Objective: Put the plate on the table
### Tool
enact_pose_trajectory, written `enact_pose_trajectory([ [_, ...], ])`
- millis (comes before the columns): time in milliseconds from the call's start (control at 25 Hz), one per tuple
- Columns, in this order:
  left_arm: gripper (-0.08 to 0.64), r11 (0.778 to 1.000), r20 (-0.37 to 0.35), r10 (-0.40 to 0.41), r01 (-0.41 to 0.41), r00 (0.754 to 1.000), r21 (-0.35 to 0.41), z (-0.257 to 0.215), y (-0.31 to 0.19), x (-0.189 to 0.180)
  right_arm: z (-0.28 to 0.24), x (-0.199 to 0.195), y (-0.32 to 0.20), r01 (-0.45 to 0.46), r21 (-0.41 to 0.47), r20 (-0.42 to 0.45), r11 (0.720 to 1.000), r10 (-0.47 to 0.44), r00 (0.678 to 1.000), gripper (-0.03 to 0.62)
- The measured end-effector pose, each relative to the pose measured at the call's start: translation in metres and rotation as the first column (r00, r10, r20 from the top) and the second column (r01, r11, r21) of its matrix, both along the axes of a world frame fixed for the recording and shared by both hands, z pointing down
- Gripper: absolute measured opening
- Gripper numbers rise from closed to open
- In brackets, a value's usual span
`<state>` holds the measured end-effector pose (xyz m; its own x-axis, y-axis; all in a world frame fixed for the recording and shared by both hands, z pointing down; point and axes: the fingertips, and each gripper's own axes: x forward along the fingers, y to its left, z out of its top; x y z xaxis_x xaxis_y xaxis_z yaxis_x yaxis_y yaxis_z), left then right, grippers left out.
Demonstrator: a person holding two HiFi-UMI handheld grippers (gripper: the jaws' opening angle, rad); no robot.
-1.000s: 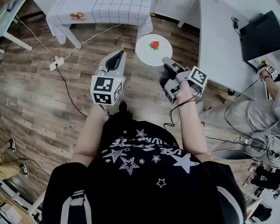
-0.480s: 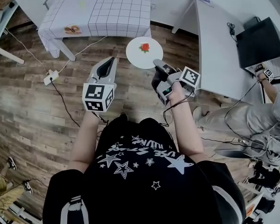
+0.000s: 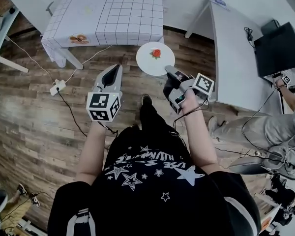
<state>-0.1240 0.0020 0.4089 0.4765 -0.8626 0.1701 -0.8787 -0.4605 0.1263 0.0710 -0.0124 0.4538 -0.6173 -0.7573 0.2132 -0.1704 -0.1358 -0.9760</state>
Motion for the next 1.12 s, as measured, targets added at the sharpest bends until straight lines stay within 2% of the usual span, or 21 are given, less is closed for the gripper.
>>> enact_pose_trajectory([
  [280, 0.009, 1.000, 0.033, -0.009, 0.009, 0.999, 0.006, 0.001, -0.037, 0.001, 0.003, -0.011, -0.060, 0.030, 0.009, 0.044, 1.000, -0.030, 0.999, 0.025],
  [560, 0.009, 0.999, 0.045, -0.050, 0.051, 0.998, -0.005, 0.003, -0.103, -0.006, 0.011, -0.013, -0.137, 0.055, -0.005, 0.060, 0.998, -0.054, 0.997, 0.025],
  [720, 0.009, 0.998, 0.037, -0.064, 0.065, 0.997, -0.012, 0.003, -0.139, 0.003, 0.007, -0.004, -0.177, 0.056, 0.002, 0.062, 0.998, -0.056, 0.996, 0.025],
  [840, 0.009, 0.998, 0.039, -0.059, 0.060, 0.997, -0.010, 0.006, -0.150, 0.011, 0.009, 0.003, -0.189, 0.052, 0.011, 0.069, 0.999, -0.052, 0.996, 0.025],
  [1120, 0.009, 0.998, 0.053, -0.053, 0.055, 0.997, -0.039, 0.008, -0.208, 0.036, 0.015, 0.028, -0.250, 0.048, -0.022, 0.083, 0.999, -0.046, 0.995, 0.025],
])
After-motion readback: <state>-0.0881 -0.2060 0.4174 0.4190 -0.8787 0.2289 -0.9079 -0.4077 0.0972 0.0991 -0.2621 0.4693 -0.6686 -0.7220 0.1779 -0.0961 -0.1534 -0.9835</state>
